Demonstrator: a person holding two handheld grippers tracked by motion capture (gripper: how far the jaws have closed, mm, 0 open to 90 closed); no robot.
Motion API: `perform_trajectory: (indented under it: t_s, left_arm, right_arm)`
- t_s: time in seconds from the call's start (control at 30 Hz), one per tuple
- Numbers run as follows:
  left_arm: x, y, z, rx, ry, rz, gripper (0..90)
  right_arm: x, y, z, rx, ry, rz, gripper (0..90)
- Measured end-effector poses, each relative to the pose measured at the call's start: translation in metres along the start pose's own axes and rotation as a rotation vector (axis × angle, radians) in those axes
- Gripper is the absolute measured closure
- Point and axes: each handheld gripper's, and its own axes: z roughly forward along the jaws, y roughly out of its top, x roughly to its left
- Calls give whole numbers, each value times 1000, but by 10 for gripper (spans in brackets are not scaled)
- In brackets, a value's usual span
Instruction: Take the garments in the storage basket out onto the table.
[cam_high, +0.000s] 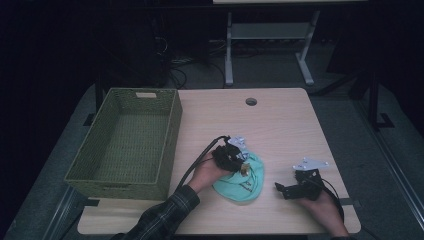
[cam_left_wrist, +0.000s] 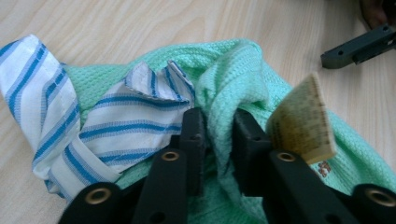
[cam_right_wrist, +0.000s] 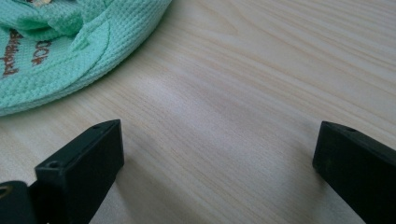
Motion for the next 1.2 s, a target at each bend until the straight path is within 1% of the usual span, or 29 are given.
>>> perform_trajectory:
  t_s: [0.07,0.13,0.17,0.2,0.23,0.27,0.43,0.53,0.6,0.63,0.67,0.73,0.77,0.83,0.9,0.97,1.03,1.13,1.2]
  left_arm:
    - [0,2,-4,-12,7,12,678]
    - [-2,4,-10,-34,8,3,604]
    - [-2,4,-13,-33,8,6,567]
    - [-3,5,-16,-44,6,-4,546]
    - [-3,6,-20,-44,0,-1,523]
    - [-4,6,-23,-52,-7,-10,511]
    - [-10,5,-38,-62,-15,-10,475]
    - [-14,2,-47,-78,-26,-15,519]
    - [-15,-3,-51,-91,-27,-30,560]
    - [-16,-6,-52,-89,-30,-37,600]
    - [-16,-8,-54,-89,-28,-42,612]
    - [-19,-14,-58,-87,-27,-47,686]
    - [-20,-16,-61,-85,-26,-56,705]
    - [-22,-21,-64,-90,-33,-51,773]
    - [-26,-28,-67,-84,-27,-52,814]
    - [-28,-32,-68,-80,-32,-59,868]
    - [-29,-39,-69,-76,-42,-75,895]
    - [-34,-47,-70,-58,-36,-69,896]
    - [-36,-51,-70,-55,-32,-74,896]
  right_arm:
    - [0,0,0,0,0,0,14]
    - [0,0,0,0,0,0,14]
    - [0,0,0,2,2,3,14]
    - [0,0,0,1,2,3,14]
    - [0,0,0,-2,0,-3,14]
    - [0,0,0,-1,1,0,14]
    - [0,0,0,-1,2,0,14]
    - [0,0,0,0,2,1,14]
    - [0,0,0,-1,2,2,14]
    - [0,0,0,0,2,3,14]
    - [0,0,0,0,2,3,14]
    - [0,0,0,0,3,3,14]
    - [0,0,0,0,3,3,14]
    - [0,0,0,0,2,3,14]
    - [0,0,0,0,3,3,14]
    - [0,0,0,-1,2,2,14]
    - [0,0,0,0,1,1,14]
    - [0,0,0,0,1,1,14]
    - [0,0,0,0,2,2,14]
